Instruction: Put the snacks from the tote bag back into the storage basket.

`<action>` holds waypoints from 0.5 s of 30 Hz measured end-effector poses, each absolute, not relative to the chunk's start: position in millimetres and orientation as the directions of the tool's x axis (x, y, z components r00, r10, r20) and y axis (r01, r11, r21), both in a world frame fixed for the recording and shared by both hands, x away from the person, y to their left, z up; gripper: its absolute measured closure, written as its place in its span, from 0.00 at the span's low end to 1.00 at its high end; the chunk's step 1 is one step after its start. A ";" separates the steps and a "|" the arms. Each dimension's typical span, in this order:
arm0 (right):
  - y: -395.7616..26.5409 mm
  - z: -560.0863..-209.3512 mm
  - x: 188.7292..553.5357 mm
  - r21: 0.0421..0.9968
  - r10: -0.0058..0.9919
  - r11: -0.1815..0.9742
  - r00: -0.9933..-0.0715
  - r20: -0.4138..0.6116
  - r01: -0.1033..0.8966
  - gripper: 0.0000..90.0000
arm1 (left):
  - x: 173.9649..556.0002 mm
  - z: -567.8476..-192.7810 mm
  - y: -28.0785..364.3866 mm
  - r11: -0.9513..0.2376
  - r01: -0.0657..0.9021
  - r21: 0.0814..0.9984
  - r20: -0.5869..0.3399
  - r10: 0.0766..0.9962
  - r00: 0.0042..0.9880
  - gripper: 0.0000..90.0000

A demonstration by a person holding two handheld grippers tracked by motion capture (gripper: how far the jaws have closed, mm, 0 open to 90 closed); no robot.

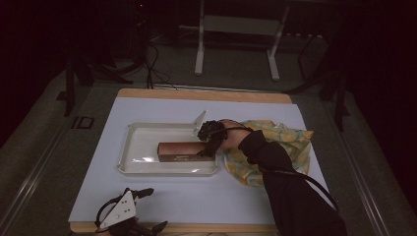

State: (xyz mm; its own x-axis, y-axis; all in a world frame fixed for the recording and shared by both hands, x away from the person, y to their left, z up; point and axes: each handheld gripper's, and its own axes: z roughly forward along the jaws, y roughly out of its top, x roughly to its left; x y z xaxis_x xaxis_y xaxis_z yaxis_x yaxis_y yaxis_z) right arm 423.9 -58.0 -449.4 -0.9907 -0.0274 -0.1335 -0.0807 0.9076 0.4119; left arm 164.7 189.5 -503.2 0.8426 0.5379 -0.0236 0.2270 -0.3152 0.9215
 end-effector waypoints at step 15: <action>-95.9 -423.6 420.8 0.532 0.103 0.846 -0.990 -0.100 0.034 0.12 | 166.3 -503.3 189.0 -0.315 0.232 0.920 -0.027 0.540 0.841 0.00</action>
State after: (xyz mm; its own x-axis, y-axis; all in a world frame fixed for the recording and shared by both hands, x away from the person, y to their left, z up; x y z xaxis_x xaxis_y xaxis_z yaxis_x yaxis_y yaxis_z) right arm 420.8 -95.9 -423.6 -0.9897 0.1025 -0.0998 0.0340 0.8460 0.5320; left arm 166.3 189.0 -503.3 0.8411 0.5402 -0.0273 0.2321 -0.3148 0.9204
